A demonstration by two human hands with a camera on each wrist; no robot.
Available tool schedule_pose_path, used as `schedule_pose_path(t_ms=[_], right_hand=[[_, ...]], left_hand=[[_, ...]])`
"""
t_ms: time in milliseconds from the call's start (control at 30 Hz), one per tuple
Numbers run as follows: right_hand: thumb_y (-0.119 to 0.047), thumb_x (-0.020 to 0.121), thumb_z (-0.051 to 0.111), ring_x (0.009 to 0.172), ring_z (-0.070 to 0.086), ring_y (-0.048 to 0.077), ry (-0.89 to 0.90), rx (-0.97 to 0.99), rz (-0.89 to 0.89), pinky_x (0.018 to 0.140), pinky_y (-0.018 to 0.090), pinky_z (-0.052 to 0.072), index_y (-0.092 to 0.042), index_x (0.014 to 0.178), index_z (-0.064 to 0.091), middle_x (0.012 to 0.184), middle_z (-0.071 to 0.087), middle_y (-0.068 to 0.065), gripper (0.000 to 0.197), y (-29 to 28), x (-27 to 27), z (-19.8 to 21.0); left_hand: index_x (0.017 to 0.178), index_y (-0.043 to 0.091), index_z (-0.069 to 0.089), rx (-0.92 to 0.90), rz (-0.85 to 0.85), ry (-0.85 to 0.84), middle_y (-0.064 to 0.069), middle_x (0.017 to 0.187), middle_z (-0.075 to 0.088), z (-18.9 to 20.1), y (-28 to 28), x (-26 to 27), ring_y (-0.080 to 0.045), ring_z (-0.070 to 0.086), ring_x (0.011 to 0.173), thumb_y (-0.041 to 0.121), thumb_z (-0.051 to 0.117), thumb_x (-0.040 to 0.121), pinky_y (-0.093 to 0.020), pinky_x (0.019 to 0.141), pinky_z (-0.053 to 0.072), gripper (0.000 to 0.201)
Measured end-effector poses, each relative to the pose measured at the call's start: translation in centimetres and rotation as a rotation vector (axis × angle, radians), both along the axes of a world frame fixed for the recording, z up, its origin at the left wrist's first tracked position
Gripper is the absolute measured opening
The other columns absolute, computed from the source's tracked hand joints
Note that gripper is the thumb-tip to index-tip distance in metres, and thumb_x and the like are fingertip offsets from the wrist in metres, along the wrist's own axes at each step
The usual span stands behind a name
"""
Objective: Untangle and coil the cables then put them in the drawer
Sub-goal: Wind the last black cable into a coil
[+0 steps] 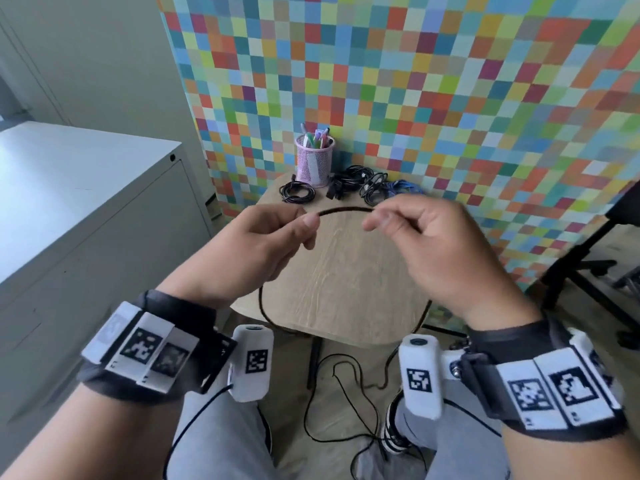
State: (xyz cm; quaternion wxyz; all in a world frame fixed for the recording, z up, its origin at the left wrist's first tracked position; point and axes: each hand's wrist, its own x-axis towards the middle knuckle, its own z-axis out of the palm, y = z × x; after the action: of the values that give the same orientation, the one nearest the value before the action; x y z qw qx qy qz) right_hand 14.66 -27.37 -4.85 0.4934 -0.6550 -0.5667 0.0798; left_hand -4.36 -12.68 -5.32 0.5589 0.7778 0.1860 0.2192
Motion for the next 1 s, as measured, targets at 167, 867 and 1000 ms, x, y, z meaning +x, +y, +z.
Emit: schedule_pose_path(t_ms=[167,867,1000], right_hand=[[-0.014,0.107,0.056,0.054,0.054,-0.007,0.111,0.083,-0.137,0.057,0.006,0.035,-0.017,0.098,0.075,0.053,0.055,-0.031,0.021,-0.9,2.6,0.0],[-0.037,0.103,0.057,0.086,0.067,0.02,-0.352,-0.48,0.07,0.071,0.037,0.052,-0.031,0.117,0.072,0.092,0.074,-0.003,0.021,0.8,-4.7,-4.0],[-0.033,0.097,0.065,0.092,0.062,0.024,-0.359,-0.413,0.162,0.067,0.035,0.04,-0.026,0.1,0.075,0.102,0.069,0.0,0.012,0.5,-5.3,-2.4]], left_hand=[[0.065,0.022,0.052,-0.198,-0.026,-0.061,0.01,0.057,0.028,-1.3,0.6,-1.7,-0.01,0.019,0.05,0.05,0.055,0.094,-0.024,0.047,0.015,0.04],[0.133,0.013,0.058,-0.006,0.112,-0.225,-0.01,0.084,0.074,-0.2,-2.4,1.7,-0.025,0.062,0.059,0.013,0.037,0.112,-0.03,0.053,0.052,0.03],[0.131,0.024,0.061,0.186,0.009,0.069,0.009,0.113,0.076,-2.5,-3.1,2.2,-0.008,0.067,0.117,0.024,0.043,0.11,-0.039,0.106,0.051,0.028]])
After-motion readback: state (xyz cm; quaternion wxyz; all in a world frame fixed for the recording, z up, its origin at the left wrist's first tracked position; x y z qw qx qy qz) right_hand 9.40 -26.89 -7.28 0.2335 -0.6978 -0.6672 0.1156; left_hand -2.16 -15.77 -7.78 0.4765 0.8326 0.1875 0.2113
